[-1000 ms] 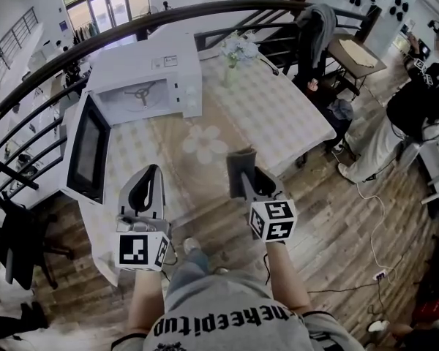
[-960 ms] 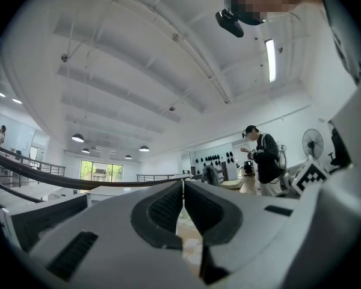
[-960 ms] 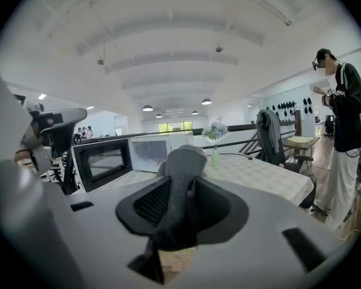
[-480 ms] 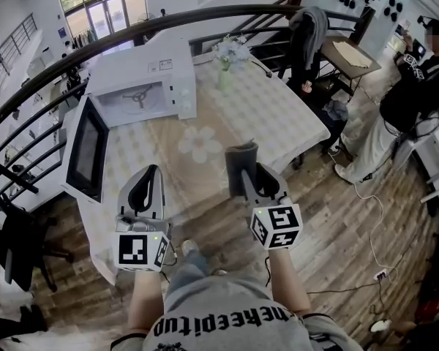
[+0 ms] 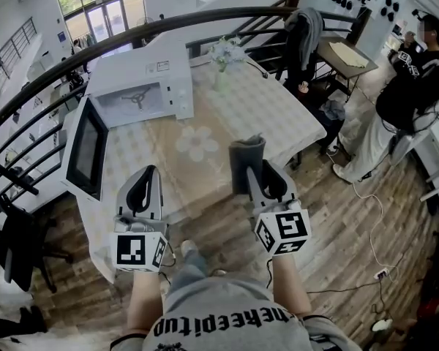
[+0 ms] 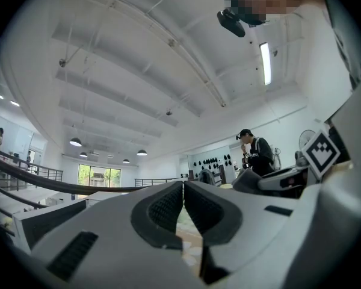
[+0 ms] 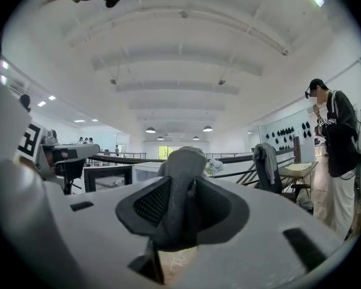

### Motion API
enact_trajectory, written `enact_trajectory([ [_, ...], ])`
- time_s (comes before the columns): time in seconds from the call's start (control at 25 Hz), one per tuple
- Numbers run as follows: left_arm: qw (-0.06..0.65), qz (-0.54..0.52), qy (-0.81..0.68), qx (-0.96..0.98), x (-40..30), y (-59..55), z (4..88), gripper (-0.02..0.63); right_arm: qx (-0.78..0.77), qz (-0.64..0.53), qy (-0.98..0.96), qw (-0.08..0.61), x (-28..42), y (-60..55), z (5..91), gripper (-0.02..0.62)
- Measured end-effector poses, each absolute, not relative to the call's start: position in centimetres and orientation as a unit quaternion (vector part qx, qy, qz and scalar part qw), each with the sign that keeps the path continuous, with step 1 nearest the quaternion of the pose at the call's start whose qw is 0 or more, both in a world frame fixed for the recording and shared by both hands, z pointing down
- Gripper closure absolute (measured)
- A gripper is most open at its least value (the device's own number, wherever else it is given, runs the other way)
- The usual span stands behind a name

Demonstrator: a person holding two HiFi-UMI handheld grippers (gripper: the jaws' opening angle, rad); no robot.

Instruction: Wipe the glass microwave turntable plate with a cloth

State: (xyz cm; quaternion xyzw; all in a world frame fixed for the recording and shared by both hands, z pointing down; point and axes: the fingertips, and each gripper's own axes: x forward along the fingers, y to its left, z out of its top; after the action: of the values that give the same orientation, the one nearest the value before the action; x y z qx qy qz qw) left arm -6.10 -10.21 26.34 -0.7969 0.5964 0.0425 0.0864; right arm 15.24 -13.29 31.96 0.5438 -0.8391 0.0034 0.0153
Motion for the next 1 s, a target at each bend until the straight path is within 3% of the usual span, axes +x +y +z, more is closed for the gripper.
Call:
enact_trajectory([
  [1.0, 0.097, 0.041, 0.599, -0.794, -5.6, -7.6, 25.3, 0.595, 0.554, -0.049, -0.830, -0.033, 16.7, -9.6, 27.6, 0.471],
])
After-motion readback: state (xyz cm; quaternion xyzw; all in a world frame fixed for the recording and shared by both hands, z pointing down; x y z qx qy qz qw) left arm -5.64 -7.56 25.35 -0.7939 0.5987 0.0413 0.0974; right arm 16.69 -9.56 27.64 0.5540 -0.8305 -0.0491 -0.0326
